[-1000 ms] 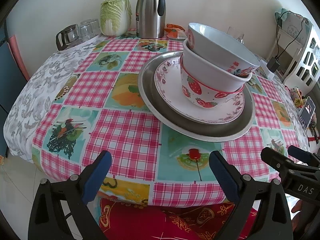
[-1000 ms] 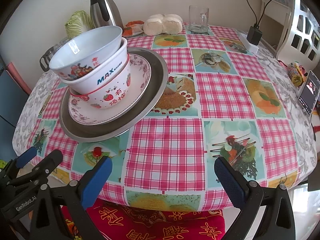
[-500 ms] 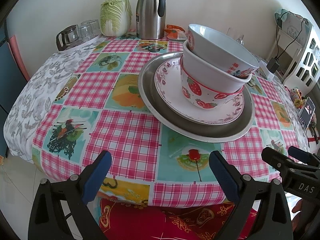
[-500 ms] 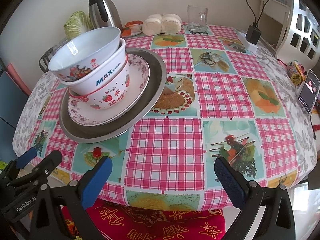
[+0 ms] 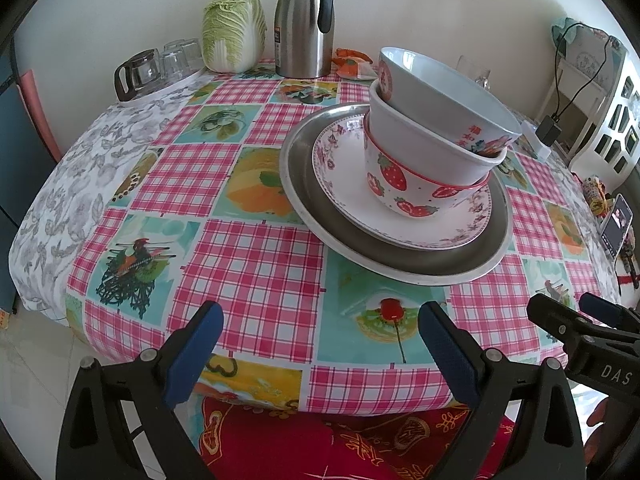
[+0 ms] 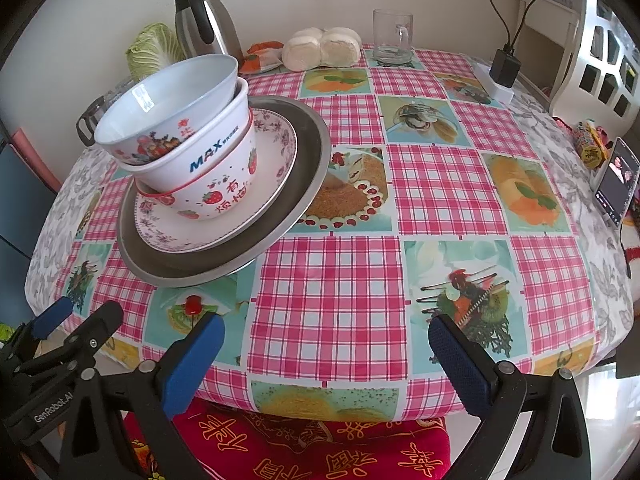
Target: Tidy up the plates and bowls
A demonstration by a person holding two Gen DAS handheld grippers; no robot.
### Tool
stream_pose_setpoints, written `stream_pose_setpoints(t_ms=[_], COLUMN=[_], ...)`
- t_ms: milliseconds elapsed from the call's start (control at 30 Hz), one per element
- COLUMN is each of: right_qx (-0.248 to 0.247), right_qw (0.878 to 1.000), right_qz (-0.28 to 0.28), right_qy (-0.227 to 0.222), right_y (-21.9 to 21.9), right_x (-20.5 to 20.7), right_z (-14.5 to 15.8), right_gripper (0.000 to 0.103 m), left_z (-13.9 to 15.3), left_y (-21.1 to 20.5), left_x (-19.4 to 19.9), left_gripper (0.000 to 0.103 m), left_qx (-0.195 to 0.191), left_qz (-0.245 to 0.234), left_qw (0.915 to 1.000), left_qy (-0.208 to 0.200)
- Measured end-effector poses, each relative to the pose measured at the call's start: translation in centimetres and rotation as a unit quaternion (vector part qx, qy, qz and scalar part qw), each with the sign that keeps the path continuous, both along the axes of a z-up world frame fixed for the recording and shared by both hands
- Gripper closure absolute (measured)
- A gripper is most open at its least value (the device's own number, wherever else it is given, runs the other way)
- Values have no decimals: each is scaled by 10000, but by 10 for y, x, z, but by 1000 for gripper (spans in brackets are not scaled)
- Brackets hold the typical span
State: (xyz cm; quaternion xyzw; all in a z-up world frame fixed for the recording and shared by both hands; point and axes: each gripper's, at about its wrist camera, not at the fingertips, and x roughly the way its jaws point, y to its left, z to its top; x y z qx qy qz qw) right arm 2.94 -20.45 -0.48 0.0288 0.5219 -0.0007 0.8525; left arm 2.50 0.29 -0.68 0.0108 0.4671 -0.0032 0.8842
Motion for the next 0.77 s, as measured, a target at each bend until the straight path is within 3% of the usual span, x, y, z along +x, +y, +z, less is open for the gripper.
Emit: stream_pose_setpoints(t_ms=[767], right_qx=[9], right_qw=[10000], right_qz=[1], right_qy=[30], right_y=[3], right_x=[1], right_z=[-1], right_gripper=[0], left_z=[-2], left_y=[5], left_x=[1], left_gripper=[5], left_qx=[145], left_qz=[173], left_qw=[9997], left_qy=[-63])
